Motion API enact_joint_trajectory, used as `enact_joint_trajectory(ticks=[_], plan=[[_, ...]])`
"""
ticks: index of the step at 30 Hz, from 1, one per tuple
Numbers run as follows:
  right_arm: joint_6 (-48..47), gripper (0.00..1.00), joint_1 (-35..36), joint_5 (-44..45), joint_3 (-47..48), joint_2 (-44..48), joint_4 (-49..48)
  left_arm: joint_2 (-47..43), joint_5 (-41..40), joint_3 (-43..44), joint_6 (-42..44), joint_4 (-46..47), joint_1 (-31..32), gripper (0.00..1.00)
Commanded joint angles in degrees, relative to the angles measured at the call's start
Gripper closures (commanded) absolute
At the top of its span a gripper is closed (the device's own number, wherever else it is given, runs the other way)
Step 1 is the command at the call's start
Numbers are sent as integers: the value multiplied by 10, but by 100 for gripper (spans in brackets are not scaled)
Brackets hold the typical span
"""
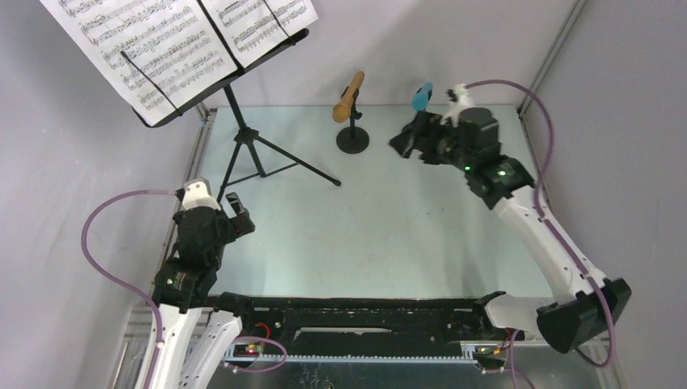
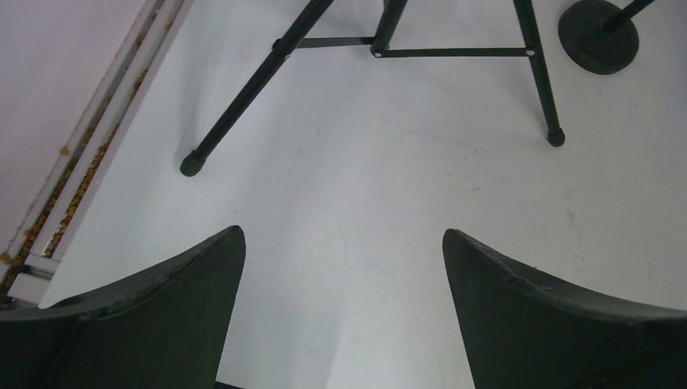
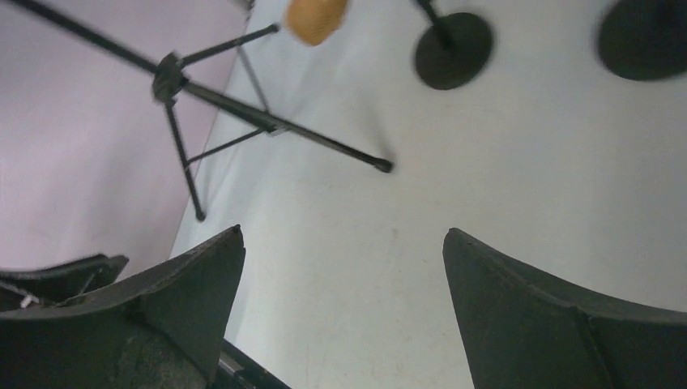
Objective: Pack up the instrument practice props
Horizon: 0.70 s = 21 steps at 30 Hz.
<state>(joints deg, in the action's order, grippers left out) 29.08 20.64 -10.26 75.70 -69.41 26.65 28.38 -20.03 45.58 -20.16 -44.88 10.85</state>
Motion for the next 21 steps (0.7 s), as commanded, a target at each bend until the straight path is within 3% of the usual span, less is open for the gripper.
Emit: enact_joint_trajectory(ticks=[1,10,21], plan=[[-71,1,116,56,17,-50,-139,-28,-41,47,-17,-22,-3,0],[-219,2,286,71,35,-211,-476,-143,-19,31,-64,-34,-3,0],[-216,10,301,13,306,-490,-520,-199,-44,43,-111,-79,-3,0]])
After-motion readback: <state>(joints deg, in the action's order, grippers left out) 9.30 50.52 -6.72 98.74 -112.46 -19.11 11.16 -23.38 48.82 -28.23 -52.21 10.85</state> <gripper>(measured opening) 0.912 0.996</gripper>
